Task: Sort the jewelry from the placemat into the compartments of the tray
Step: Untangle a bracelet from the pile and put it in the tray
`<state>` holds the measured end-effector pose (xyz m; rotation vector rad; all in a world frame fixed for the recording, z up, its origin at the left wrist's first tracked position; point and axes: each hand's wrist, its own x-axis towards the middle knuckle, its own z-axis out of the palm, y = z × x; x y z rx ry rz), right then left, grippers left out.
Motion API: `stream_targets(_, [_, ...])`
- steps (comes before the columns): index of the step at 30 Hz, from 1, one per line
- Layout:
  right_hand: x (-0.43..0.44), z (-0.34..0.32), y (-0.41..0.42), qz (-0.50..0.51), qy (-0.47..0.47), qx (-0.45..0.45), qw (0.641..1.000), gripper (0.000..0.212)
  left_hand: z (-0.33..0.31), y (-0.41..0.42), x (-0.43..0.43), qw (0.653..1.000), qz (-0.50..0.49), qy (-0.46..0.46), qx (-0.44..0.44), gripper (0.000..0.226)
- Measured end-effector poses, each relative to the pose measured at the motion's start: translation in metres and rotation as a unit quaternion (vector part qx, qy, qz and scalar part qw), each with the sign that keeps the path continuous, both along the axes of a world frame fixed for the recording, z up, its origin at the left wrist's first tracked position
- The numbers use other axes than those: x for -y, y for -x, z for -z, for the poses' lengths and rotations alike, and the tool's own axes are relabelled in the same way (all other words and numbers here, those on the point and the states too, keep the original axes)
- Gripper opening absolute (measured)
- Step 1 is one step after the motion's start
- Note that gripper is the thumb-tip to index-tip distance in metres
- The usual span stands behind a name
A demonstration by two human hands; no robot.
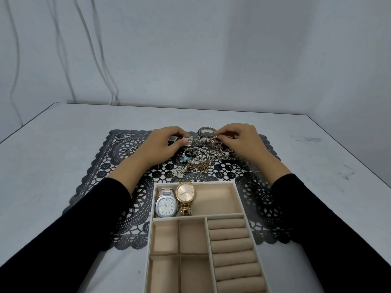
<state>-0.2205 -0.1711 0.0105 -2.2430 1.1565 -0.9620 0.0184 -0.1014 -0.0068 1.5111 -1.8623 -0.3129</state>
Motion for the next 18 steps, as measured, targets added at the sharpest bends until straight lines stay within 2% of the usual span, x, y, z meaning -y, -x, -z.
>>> stream_targets(3, [0.006,-0.002,0.009,0.04,-0.016,0.063,0.997,0.013,-0.001,0.0,0.0,1.0,0.002,0.006,-0.008,0.016])
stream_targets(5, [0.009,-0.001,0.012,0.064,-0.006,0.065,0.996,0.014,0.0,-0.001,0.0,1.0,0.003,0.009,-0.008,0.015])
stream_targets(9, [0.004,0.001,0.005,0.045,0.01,0.029,0.999,0.013,0.001,-0.001,0.001,1.0,-0.003,0.006,-0.009,0.013])
stream_targets(14, [-0.002,0.002,-0.007,-0.023,0.034,-0.082,0.996,0.012,0.002,-0.001,0.001,1.0,-0.004,0.006,0.004,0.016])
stream_targets(18, [0.0,0.003,-0.009,-0.024,0.043,-0.103,0.993,0.011,0.003,-0.001,0.002,1.0,-0.006,-0.001,0.003,0.017])
